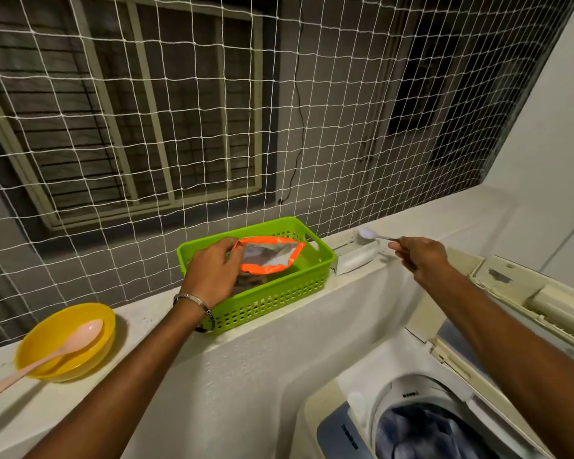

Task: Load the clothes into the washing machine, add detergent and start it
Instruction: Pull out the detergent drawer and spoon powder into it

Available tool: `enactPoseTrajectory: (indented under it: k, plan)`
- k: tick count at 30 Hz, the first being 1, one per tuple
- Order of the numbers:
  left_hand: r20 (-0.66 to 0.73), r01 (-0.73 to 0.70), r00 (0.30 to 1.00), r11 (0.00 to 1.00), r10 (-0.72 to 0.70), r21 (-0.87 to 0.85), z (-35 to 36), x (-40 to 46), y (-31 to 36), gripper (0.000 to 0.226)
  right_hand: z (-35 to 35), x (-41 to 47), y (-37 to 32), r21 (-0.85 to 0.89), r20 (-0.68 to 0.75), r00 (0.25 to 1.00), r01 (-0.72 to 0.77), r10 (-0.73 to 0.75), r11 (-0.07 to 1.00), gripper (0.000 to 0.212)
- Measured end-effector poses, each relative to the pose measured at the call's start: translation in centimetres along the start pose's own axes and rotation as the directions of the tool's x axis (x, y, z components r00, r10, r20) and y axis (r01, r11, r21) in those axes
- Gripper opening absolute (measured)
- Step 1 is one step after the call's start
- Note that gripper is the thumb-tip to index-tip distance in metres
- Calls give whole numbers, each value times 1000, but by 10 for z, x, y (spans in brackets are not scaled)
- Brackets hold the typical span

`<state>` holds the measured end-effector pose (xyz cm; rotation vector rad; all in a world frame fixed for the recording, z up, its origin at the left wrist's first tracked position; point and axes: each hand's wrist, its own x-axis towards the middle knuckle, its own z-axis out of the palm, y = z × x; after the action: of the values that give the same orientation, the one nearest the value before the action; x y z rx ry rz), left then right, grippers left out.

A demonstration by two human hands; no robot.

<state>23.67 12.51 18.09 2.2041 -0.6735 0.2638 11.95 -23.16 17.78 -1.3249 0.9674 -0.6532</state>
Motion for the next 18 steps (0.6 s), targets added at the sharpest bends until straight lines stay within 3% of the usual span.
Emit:
enactPoseTrajectory:
  k: [11, 14, 18]
  plan:
    - [-7, 9, 1000, 1000, -10, -22, 0, -1, 0, 28, 2, 6, 7, -284, -42, 965, 238, -260, 929, 18]
    - [-14, 9, 1000, 1000, -9, -24, -1, -1, 1, 28, 5, 1, 5, -420, -47, 930, 314, -366, 851, 19]
    - [-14, 16, 1000, 999, -16, -35, -1, -2, 2, 26, 7, 3, 7, -555, 61, 838, 481, -543, 679, 21]
